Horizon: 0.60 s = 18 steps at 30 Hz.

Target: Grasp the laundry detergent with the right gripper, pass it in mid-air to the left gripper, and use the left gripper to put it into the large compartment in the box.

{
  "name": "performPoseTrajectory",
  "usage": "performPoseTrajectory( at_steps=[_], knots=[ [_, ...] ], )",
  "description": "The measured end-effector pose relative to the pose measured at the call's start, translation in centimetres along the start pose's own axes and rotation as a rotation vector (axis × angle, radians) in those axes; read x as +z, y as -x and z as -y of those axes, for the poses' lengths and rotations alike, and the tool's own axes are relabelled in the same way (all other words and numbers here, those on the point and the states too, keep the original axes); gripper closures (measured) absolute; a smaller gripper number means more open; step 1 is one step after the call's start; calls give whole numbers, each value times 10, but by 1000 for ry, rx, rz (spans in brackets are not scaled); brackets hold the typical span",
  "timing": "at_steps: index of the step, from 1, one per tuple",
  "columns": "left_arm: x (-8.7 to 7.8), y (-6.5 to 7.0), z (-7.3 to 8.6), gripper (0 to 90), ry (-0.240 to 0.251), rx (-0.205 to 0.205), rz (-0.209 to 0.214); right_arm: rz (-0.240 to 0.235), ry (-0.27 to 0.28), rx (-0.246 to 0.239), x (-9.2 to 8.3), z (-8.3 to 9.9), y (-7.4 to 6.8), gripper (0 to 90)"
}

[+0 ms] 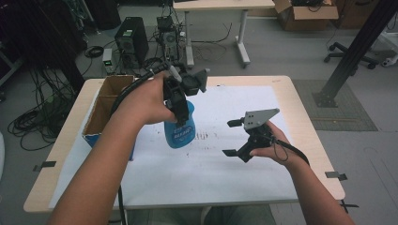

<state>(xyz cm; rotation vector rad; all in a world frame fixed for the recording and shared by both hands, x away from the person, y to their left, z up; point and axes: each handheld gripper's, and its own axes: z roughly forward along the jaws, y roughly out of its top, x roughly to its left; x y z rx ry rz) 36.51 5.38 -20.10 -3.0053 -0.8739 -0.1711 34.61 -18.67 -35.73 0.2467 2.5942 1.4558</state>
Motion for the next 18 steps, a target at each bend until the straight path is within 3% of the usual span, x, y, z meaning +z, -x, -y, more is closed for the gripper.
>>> performPoseTrajectory(
  at_steps=[2,8,13,17,18],
  knots=[
    [-10,-10,2,387,-4,-84,9,7,-20,-2,-5,0,3,4],
    [-27,-30,10,387,-19,-263,38,19,-51,2,-17,1,10,6],
    [-41,-45,22,387,-9,-368,41,16,-87,-7,-23,-2,15,7],
    [-51,-54,30,387,-18,-407,34,14,-120,-17,-25,-7,18,10],
    [-57,-58,35,387,-17,-438,32,7,-146,-22,-26,-11,19,12]
  ],
)
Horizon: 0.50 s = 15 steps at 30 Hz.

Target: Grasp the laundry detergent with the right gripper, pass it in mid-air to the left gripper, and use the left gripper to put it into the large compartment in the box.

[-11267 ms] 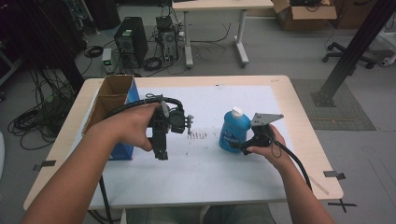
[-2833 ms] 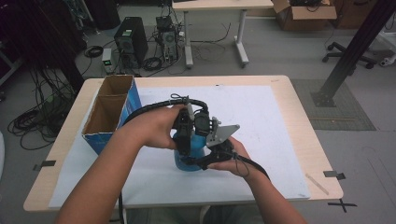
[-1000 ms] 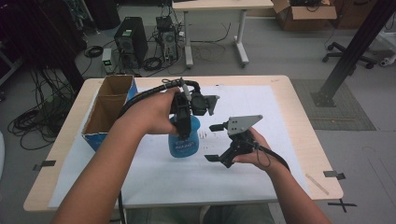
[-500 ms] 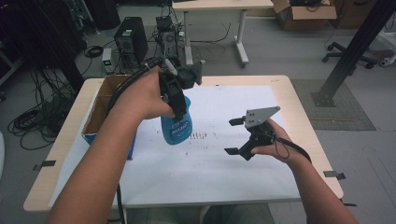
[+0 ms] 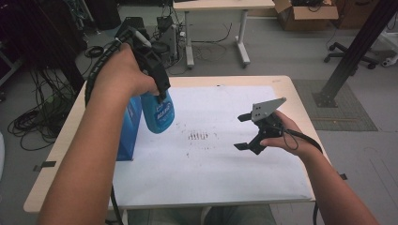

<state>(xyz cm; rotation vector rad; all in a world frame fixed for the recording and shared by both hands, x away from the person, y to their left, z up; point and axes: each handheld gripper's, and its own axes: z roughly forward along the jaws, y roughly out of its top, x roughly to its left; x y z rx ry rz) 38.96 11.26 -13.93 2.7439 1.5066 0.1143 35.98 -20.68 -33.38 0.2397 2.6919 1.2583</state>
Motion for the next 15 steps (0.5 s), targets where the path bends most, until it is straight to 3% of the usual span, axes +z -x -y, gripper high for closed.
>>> performPoseTrajectory(
  at_steps=[12,13,14,15],
  knots=[
    [-39,-38,16,386,0,-173,-13,-22,-179,-74,-15,-18,9,20],
    [-39,-38,16,386,0,-173,-13,-24,-194,-76,-17,-19,10,20],
    [-43,-45,18,387,-2,-201,-11,-24,-208,-74,-19,-20,10,20],
    [-43,-45,18,386,-2,-201,-11,-24,-208,-74,-19,-20,10,20]
  ],
)
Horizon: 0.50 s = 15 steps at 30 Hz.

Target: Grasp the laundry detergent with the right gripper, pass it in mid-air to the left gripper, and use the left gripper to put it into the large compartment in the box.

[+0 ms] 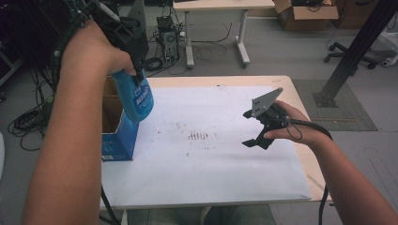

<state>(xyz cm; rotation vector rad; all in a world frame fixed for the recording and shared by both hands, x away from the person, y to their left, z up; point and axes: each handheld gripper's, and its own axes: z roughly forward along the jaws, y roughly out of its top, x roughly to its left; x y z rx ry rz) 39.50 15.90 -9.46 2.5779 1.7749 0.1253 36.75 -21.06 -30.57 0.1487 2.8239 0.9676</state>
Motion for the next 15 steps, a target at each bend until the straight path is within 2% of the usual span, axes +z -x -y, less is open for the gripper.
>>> performPoseTrajectory(
  at_steps=[1,4,7,8,9,10,11,15],
  knots=[
    [-4,-7,0,386,-7,-31,6,-1,-29,-1,-4,0,1,21],
    [-9,-19,1,386,-21,-72,11,-8,-54,-5,-8,0,2,22],
    [-13,-31,3,386,-17,-121,15,-13,-72,-5,-11,1,3,22],
    [-13,-31,3,386,-17,-121,15,-13,-72,-5,-11,1,3,22],
    [-14,-38,4,386,-14,-154,15,-12,-80,-4,-13,1,3,23],
    [-14,-38,4,386,-14,-154,15,-15,-85,-6,-14,1,3,24],
    [-15,-47,6,386,-13,-182,15,-15,-90,-9,-15,1,3,24],
    [-14,-64,11,386,-19,-246,14,-21,-109,-18,-17,0,3,25]
  ],
)
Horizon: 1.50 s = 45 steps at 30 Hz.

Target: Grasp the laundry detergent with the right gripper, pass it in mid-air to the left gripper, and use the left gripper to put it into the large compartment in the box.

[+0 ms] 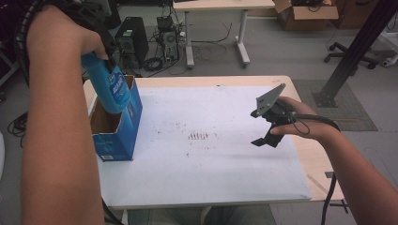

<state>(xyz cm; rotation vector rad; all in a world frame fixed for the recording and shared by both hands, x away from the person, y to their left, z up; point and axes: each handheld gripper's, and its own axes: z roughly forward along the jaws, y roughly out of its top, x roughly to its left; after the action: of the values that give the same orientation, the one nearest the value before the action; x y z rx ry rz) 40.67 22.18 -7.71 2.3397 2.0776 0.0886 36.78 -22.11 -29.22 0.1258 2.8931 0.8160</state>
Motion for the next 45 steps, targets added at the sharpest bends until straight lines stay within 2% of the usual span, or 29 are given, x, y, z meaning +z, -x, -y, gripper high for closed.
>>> performPoseTrajectory(
  at_steps=[4,6,8,9,13,28,41,45],
  knots=[
    [5,-15,0,386,-2,-58,-15,-2,-2,1,-2,-1,1,24],
    [7,-18,0,386,-2,-73,-18,-2,-5,5,-1,0,1,24],
    [11,-27,0,386,-15,-79,-32,-6,-14,8,0,0,1,26],
    [13,-28,0,386,-16,-100,-24,-7,-19,7,0,1,1,26],
    [19,-35,0,386,-13,-115,-16,-7,-27,8,-1,0,2,26],
    [38,-38,-4,386,-19,-124,-14,-13,-44,-4,-4,-4,0,26],
    [63,-43,-5,386,-43,-121,-5,-17,-41,-1,-3,-3,-1,26],
    [77,-45,-5,385,-48,-120,-4,-18,-41,3,-2,-1,-2,27]
  ],
)
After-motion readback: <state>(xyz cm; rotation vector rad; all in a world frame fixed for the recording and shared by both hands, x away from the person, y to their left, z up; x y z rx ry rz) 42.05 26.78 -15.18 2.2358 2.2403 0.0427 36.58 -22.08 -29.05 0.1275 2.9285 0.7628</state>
